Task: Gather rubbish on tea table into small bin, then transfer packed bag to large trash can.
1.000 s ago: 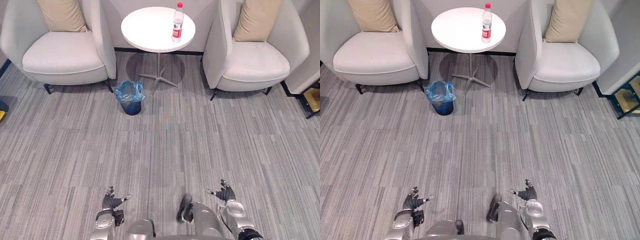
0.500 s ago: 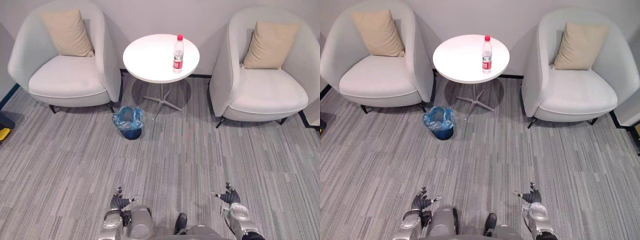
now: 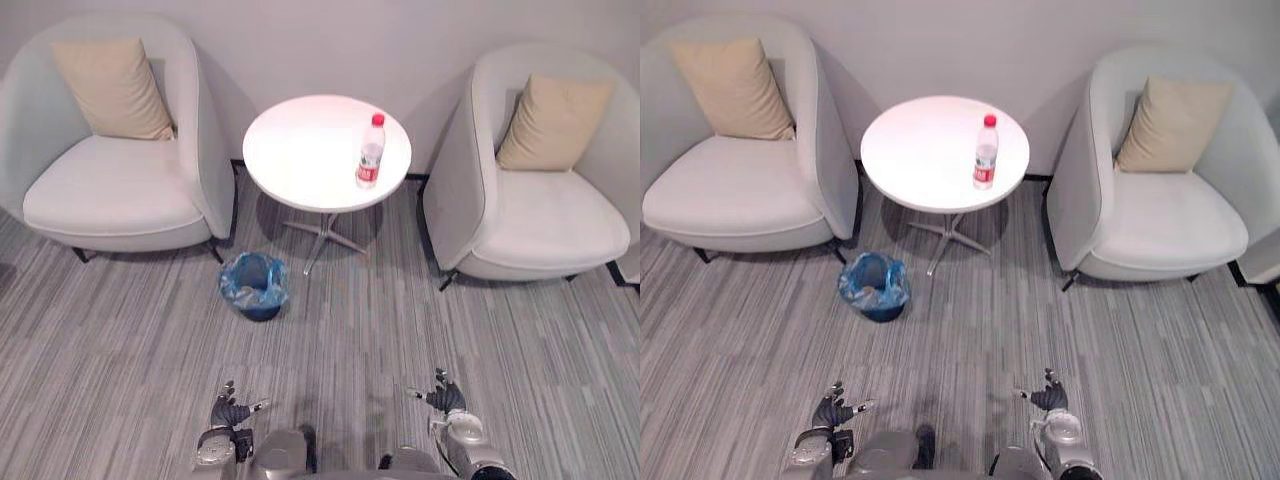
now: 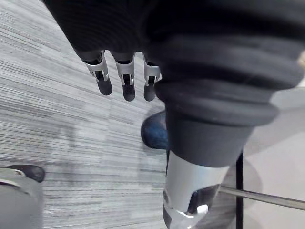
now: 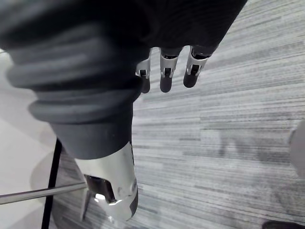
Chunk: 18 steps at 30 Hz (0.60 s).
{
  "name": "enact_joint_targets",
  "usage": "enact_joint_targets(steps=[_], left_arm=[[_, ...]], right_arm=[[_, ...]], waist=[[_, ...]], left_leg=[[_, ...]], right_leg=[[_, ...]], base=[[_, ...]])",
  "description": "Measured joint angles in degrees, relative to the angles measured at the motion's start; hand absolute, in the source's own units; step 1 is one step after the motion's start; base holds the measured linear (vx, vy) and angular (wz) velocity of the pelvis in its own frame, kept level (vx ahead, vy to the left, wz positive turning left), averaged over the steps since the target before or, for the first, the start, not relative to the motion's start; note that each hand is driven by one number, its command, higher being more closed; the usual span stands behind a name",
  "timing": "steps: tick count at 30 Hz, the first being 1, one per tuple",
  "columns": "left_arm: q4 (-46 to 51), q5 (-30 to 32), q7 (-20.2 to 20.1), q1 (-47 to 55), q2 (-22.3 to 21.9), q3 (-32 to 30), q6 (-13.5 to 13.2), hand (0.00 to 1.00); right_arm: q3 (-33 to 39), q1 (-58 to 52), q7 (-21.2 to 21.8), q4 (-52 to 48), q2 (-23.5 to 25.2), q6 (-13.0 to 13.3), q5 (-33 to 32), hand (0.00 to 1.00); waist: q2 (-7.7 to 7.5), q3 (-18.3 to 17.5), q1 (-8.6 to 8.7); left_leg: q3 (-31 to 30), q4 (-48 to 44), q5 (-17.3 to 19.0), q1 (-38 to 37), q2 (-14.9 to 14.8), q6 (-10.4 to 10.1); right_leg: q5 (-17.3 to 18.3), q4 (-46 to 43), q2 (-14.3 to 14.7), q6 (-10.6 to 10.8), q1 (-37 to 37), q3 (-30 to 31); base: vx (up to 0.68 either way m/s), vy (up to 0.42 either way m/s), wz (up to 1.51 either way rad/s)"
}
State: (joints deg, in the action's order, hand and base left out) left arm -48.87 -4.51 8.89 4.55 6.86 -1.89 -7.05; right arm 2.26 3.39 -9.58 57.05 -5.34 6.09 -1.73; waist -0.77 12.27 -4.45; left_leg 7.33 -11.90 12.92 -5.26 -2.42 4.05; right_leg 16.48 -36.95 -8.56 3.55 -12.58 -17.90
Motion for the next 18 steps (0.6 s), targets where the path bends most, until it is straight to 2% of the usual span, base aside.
enact_joint_targets(steps=[1,2,3,4,5,6,7,8,9,10,11,12,13,15,18], left_arm=[[-0.2,0.0,0.0,0.0,0.0,0.0,0.0,0.0],[-0.2,0.0,0.0,-0.2,0.0,0.0,0.0,0.0],[-0.3,0.0,0.0,0.0,0.2,0.0,0.0,0.0],[-0.4,0.1,0.0,0.2,0.5,0.0,0.0,0.0],[-1.5,0.1,0.0,-0.2,0.3,-0.3,-0.1,0.0],[-2.5,0.2,-0.1,-0.5,-0.9,-0.6,0.1,0.0],[-2.6,0.2,0.0,-0.5,-1.7,-0.6,0.0,0.0],[-2.8,0.2,-0.1,-0.8,-2.0,-0.6,0.0,0.0],[-3.0,0.2,-0.1,-1.6,-2.4,-0.6,0.0,0.0],[-3.0,0.2,-0.1,-1.8,-2.7,-0.6,0.0,0.0],[-3.0,0.2,-0.1,-1.8,-2.8,-0.6,0.1,0.0],[-3.0,0.2,-0.1,-1.8,-2.9,-0.6,0.1,0.0],[-3.0,0.2,-0.1,-1.7,-2.9,-0.6,0.0,0.0],[-2.9,0.2,-0.1,-1.4,-3.1,-0.6,0.1,0.0],[-2.9,0.2,-0.1,-1.4,-3.4,-0.5,0.1,0.0]], right_arm=[[0.0,0.5,0.0,0.0,-0.1,0.0,0.1,0.0],[0.0,0.4,0.0,0.0,-0.2,0.0,0.1,0.0],[0.0,-0.7,0.0,0.0,-0.3,0.0,0.1,0.0],[0.0,-1.4,0.1,0.0,-0.2,0.0,0.1,0.0],[0.0,-2.2,0.3,0.3,-0.6,0.0,0.1,0.0],[0.0,-2.0,0.7,0.6,-1.6,-0.3,0.2,0.0],[0.0,-2.2,0.9,0.6,-2.0,-0.2,0.2,0.0],[0.1,-2.0,1.0,0.6,-2.1,-0.1,0.2,0.0],[0.1,-1.9,1.0,0.7,-2.0,-0.2,0.2,0.0],[-0.1,-2.3,1.0,0.7,-2.0,-0.2,0.1,0.0],[-0.3,-2.5,0.9,0.6,-2.0,-0.1,0.1,0.0],[-0.4,-2.8,0.9,0.7,-2.0,-0.1,0.0,0.0],[-0.3,-2.9,0.8,0.7,-1.9,-0.1,-0.1,0.0],[0.1,-2.5,0.8,0.4,-2.0,0.1,-0.6,0.0],[1.2,-1.3,0.7,0.1,-2.0,0.1,-1.1,0.0]], waist=[[0.69,0.3,0.62],[0.82,0.4,0.67],[0.24,0.1,0.62],[-0.58,-0.2,0.58],[-0.52,-0.2,0.62],[1.32,-1.0,0.5],[2.27,-1.7,0.77],[2.67,-1.8,0.91],[2.77,-1.9,1.1],[2.81,-1.7,1.05],[2.85,-1.4,1.08],[2.74,-0.8,0.46],[2.39,-0.6,0.27],[1.9,-0.5,0.24],[1.91,-0.3,0.11]], left_leg=[[-0.3,0.1,0.0,-1.3,-1.3,-0.1],[-0.4,0.1,0.2,-2.1,-1.7,-0.5],[-0.9,0.1,1.0,-4.4,-2.0,-3.7],[-1.3,0.1,1.9,-5.1,-1.5,-5.0],[-2.6,-0.1,3.6,-6.8,-1.6,-7.3],[-3.3,-0.3,3.5,-7.2,-3.8,-8.1],[-4.4,-1.0,3.2,-6.6,-5.1,-8.5],[-5.2,-2.2,3.1,-5.8,-5.8,-8.7],[-6.7,-7.6,2.5,-2.9,-6.9,-9.7],[-7.8,-17.6,1.2,1.2,-8.0,-11.8],[-7.9,-23.7,-0.1,3.4,-8.8,-12.6],[-6.7,-33.7,-0.8,7.1,-10.4,-12.4],[-3.9,-38.3,0.6,10.3,-11.5,-10.1],[0.2,-35.6,2.0,14.9,-11.1,-7.9],[2.4,-19.4,1.5,18.4,-8.4,-7.8]], right_leg=[[-1.6,7.1,1.9,-1.3,-1.6,-0.1],[-3.4,10.8,2.6,-1.7,-2.1,0.2],[-11.1,21.8,4.1,-1.4,-1.6,1.4],[-15.9,25.1,4.0,-1.6,-1.2,2.6],[-22.4,23.6,3.8,-4.6,-1.3,3.9],[-20.5,21.6,5.4,-5.1,-1.4,3.4],[-19.0,22.2,6.5,-5.6,-1.0,2.2],[-18.4,22.6,7.1,-5.8,-0.7,1.5],[-17.6,24.0,7.9,-6.3,0.6,0.3],[-16.7,26.2,8.9,-6.4,3.5,-0.7],[-16.5,27.7,9.3,-6.5,5.6,-1.0],[-16.2,30.0,10.1,-6.9,9.8,-1.6],[-15.9,31.6,10.4,-7.1,12.8,-1.9],[-15.4,33.3,9.8,-6.6,14.5,-2.2],[-14.4,33.0,8.4,-5.2,15.1,-2.2]], base=[[0.32,-0.092,0.13],[0.51,-0.18,0.25],[0.35,-0.135,0.25],[0.46,-0.21,0.41],[0.36,-0.154,0.28],[0.52,-0.249,0.25],[0.4,-0.18,0.12],[0.38,-0.218,0.31],[0.41,-0.249,0.43],[0.39,-0.247,0.47],[0.34,-0.213,0.41],[0.26,-0.126,0.27],[0.24,-0.112,0.21],[0.2,-0.034,0.11],[0.2,0.089,0.05]])
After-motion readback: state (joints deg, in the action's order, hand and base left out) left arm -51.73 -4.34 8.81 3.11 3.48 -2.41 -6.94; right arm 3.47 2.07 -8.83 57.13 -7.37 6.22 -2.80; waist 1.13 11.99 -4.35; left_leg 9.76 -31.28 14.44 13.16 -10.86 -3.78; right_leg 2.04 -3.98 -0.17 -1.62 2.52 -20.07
